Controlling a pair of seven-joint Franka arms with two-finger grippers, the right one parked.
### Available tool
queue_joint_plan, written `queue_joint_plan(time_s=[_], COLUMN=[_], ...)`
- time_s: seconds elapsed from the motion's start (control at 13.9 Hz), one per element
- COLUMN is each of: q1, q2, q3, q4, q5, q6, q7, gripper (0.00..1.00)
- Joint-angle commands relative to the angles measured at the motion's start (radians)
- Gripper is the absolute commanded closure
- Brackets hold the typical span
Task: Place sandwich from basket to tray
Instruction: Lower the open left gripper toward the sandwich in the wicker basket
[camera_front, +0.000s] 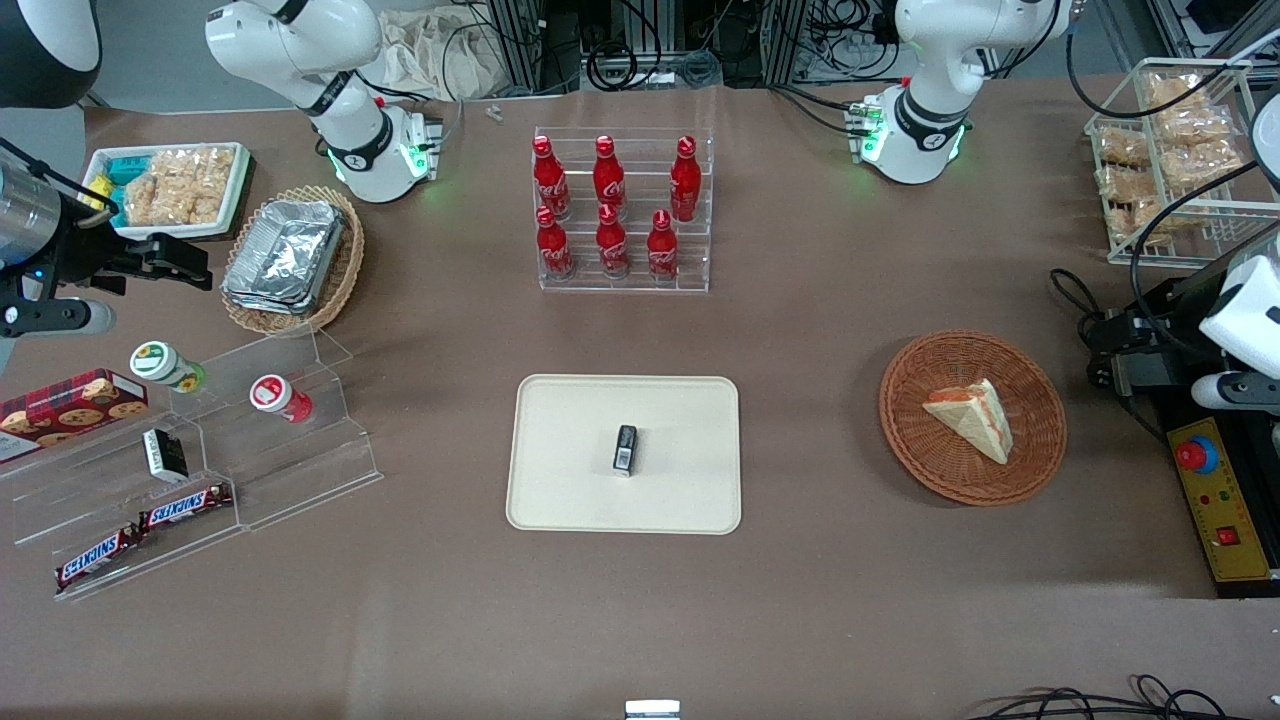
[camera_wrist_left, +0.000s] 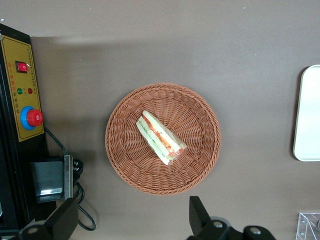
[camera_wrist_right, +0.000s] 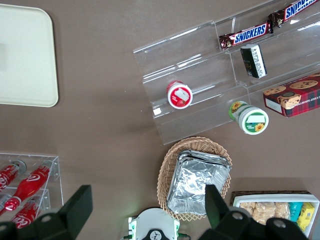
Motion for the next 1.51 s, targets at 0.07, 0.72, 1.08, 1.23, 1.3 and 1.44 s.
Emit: queue_joint_plan(time_s=[0.07,0.72,1.08,1.23,1.3,1.44], q1=[0.009,0.011,0.009,-0.003,-0.005,-0.026], q2=[0.023,0.038,0.001,0.037,0.064,0.09], q3=[0.001,0.006,0.004,0.001,-0.002,-0.002], q4=[0.035,-0.059,-0.317,-0.359,-0.374,-0.405], q5=[-0.009,-0.012,-0.009,-0.003,0.0,0.001], q6=[-0.018,0.06,0.353,0.442,0.474,0.508], q7=[-0.014,-0.425,-0.745,-0.888,-0.925,-0.973], gripper=[0.0,0.0,0.0,0.0,0.0,0.0])
